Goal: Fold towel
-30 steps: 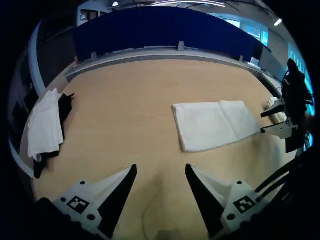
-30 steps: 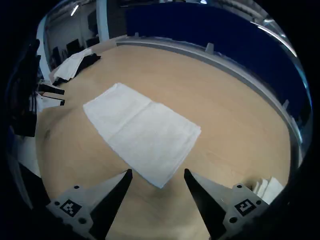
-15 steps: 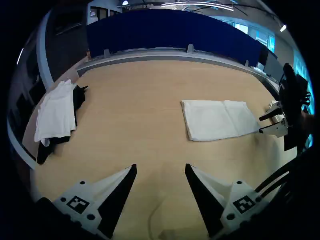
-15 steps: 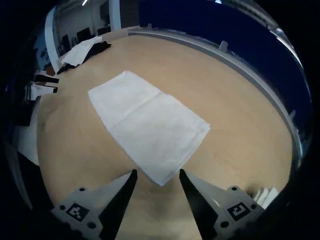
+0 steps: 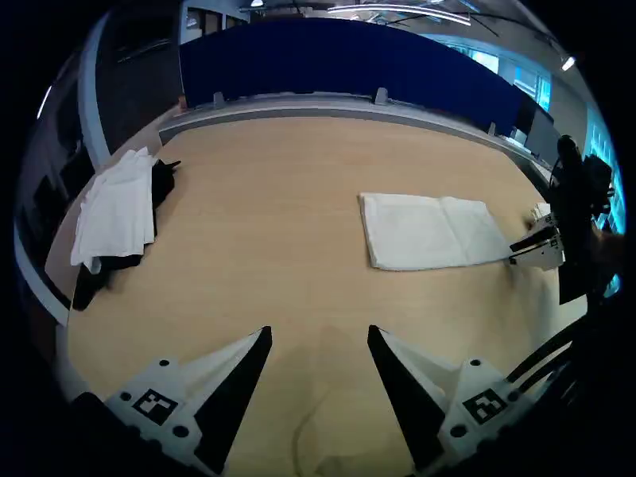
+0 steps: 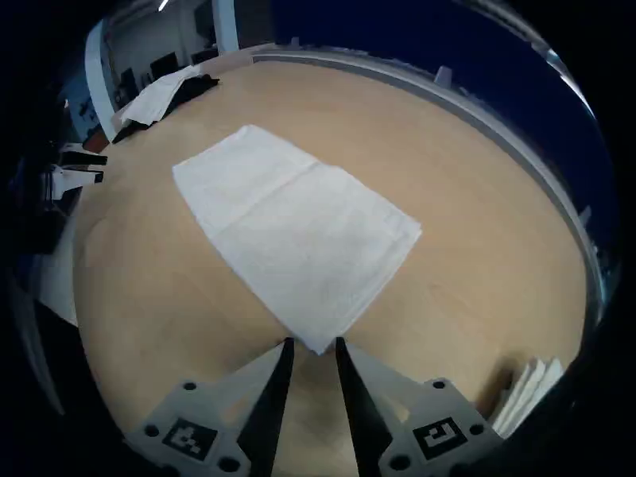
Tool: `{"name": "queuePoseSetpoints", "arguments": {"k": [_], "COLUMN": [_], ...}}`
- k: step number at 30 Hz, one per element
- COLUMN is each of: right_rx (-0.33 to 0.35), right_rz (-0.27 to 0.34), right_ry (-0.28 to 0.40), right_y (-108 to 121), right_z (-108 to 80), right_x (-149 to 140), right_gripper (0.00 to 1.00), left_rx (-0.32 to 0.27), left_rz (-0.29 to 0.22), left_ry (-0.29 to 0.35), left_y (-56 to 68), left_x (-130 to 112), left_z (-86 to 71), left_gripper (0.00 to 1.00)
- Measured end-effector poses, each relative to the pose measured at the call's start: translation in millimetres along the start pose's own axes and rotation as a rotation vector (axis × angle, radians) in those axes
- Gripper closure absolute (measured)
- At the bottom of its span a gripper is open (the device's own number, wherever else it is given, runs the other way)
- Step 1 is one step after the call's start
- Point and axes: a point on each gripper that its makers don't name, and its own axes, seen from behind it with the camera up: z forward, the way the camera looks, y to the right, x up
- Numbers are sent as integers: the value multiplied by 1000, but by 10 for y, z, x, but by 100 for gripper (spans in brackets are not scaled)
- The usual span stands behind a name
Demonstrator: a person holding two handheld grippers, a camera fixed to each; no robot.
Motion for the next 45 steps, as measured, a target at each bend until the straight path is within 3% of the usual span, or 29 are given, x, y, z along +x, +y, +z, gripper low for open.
{"name": "queuePoseSetpoints", "arguments": {"k": [7,9,13,21,27,45], "right_rx": [-5,-4,-4,-17,-31,-49], "right_rz": [-7,-8,-10,-22,-35,-179], "right_ry": [-4,-2,3,19,51,155], "right_y": [34,37,37,43,38,-70], "right_z": [14,19,19,10,-77,-311], "right_x": [-21,-19,-1,70,280,1354], "right_gripper": [78,88,93,94,94,94], "left_rx": [-1,0,0,-1,-3,-20], "left_rz": [3,2,-1,4,-5,-31], "left_ry": [-3,-4,-3,-2,4,44], "left_y": [31,35,36,45,36,-19], "left_x": [-35,-34,-29,-25,-8,163], "left_z": [-4,-9,-21,-44,-59,-135], "left_gripper": [11,11,11,11,11,11]}}
